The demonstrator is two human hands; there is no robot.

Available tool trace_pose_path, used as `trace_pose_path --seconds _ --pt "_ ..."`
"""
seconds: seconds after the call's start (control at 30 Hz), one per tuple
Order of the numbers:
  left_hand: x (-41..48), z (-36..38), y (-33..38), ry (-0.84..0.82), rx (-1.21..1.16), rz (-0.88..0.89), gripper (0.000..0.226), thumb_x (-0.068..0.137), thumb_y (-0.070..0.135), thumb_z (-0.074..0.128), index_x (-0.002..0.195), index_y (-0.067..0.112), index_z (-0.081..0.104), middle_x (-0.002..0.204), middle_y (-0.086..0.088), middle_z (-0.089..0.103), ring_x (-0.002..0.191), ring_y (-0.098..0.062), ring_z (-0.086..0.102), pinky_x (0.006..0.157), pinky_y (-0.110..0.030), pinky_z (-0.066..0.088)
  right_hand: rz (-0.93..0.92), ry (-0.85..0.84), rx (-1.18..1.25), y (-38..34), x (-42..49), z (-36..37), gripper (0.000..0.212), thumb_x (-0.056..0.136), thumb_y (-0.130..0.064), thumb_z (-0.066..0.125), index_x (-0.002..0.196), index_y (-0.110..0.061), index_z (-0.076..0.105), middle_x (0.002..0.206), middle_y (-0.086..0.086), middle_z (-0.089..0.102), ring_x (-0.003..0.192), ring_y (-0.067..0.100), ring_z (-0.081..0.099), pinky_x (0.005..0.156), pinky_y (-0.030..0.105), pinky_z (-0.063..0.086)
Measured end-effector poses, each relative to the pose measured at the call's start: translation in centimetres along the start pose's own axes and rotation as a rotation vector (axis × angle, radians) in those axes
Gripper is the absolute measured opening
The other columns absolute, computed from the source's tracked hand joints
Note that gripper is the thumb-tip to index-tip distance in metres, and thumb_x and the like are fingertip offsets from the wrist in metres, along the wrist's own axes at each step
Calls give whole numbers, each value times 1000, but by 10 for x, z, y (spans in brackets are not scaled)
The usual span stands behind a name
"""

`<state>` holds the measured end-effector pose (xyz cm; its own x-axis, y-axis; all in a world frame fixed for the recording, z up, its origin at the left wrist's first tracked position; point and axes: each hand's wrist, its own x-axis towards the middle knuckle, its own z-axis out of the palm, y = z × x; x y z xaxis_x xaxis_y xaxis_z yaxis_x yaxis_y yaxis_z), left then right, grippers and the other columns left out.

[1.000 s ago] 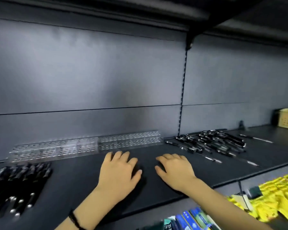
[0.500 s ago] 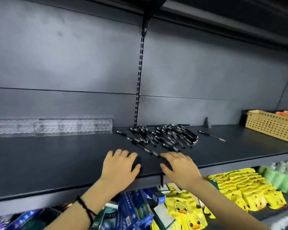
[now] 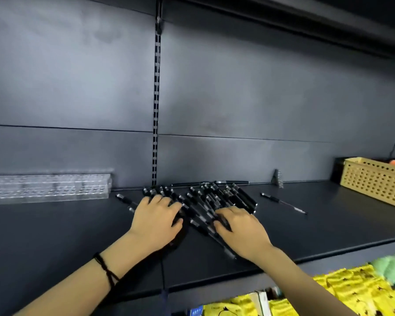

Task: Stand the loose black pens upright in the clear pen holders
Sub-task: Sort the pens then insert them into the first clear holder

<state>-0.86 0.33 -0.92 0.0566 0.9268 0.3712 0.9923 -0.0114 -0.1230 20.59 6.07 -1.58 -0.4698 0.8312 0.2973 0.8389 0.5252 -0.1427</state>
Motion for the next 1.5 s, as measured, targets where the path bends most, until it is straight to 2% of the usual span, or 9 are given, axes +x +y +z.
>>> trace_pose_path --seconds 0.37,0.57,0.8,0.9,1.03,1.2,1.33,1.4,1.5 --pt "44 22 6 -105 18 -109 54 99 54 30 149 34 31 148 7 42 138 -17 36 110 -35 29 -137 -74 82 42 58 18 43 99 -43 43 138 -25 49 138 -5 50 130 17 42 107 37 36" --pt "64 21 21 -131 -3 -155 51 97 55 33 145 35 36 147 7 44 137 -18 36 112 -37 30 -184 -63 146 55 97 16 39 97 -42 46 131 -25 55 131 -3 55 125 20 46 105 39 38" --pt "103 28 43 -134 -118 -209 48 97 53 37 140 34 44 142 6 50 135 -18 39 111 -37 30 -45 -65 201 107 148 16 38 97 -40 48 127 -20 58 127 5 58 119 25 53 99 38 44" --pt "108 37 50 -107 -137 -214 45 97 52 36 138 35 46 140 9 51 134 -15 40 110 -34 30 45 -83 175 138 168 19 41 97 -40 48 130 -17 57 132 7 56 122 28 50 100 40 43" --pt "101 41 46 -23 -173 -222 64 87 61 18 135 34 50 137 10 55 132 -16 44 107 -35 33 101 -100 131 156 181 25 41 98 -30 45 135 -16 53 140 9 49 128 31 42 105 42 38" --pt "99 44 52 -9 -218 -211 47 97 52 33 138 33 48 139 11 53 133 -14 42 108 -34 30 122 -115 43 164 183 30 41 98 -25 43 137 -17 53 141 9 43 132 30 34 106 43 31" --pt "99 43 57 0 -221 -205 43 99 48 38 139 34 45 137 13 53 133 -11 41 110 -32 27 115 -39 34 168 183 30 25 97 -27 51 113 -17 68 126 9 53 122 31 43 97 42 37" --pt "97 44 58 10 -237 -210 42 99 48 39 139 35 45 136 12 54 132 -11 41 109 -30 28 109 -34 91 168 183 32 19 96 -22 51 105 -15 67 120 8 58 116 31 49 92 40 40" --pt "96 45 58 23 -277 -217 41 99 47 41 137 33 48 134 10 56 130 -11 43 106 -30 31 118 -28 141 171 183 36 21 97 -20 50 115 -14 59 123 7 60 118 31 49 93 41 40"
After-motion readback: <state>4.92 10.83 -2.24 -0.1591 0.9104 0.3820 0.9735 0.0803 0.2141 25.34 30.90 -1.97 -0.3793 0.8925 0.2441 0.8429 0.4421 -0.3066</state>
